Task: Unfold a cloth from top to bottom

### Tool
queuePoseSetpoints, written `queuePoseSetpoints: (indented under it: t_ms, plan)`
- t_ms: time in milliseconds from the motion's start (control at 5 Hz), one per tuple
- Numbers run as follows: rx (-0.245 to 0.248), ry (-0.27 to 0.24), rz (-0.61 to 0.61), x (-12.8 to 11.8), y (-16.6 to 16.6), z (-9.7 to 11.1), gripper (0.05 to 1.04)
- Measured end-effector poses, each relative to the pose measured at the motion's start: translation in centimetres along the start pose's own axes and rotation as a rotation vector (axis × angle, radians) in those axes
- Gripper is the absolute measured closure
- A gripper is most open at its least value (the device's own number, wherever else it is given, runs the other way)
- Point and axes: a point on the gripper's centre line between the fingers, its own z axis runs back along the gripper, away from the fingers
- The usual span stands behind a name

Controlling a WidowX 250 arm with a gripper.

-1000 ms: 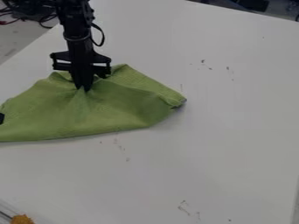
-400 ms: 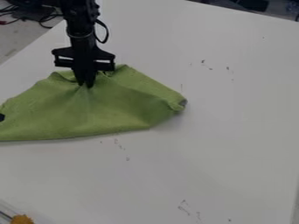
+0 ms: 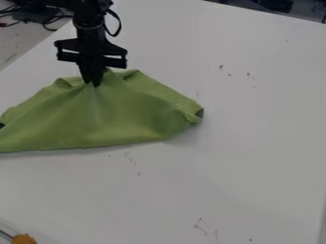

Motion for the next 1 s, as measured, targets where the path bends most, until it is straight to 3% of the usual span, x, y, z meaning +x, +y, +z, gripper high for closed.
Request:
queuePoseSetpoints:
  t_ms: [200, 400, 600, 800, 1000]
  plan:
    - [0.013, -0.019, 0.024, -1.6, -0.9, 2.3, 1.028]
    - [0.006, -0.027, 0.079, -5.3, -2.3, 4.5, 1.028]
    - [-0.010, -0.016, 0.131, -9.0, -3.2, 5.3, 1.028]
    - [-0.033, -0.015, 0.182, -12.2, -3.9, 4.7, 1.007]
    - [-0.059, -0.039, 0.199, -13.9, -4.0, 3.6, 0.857]
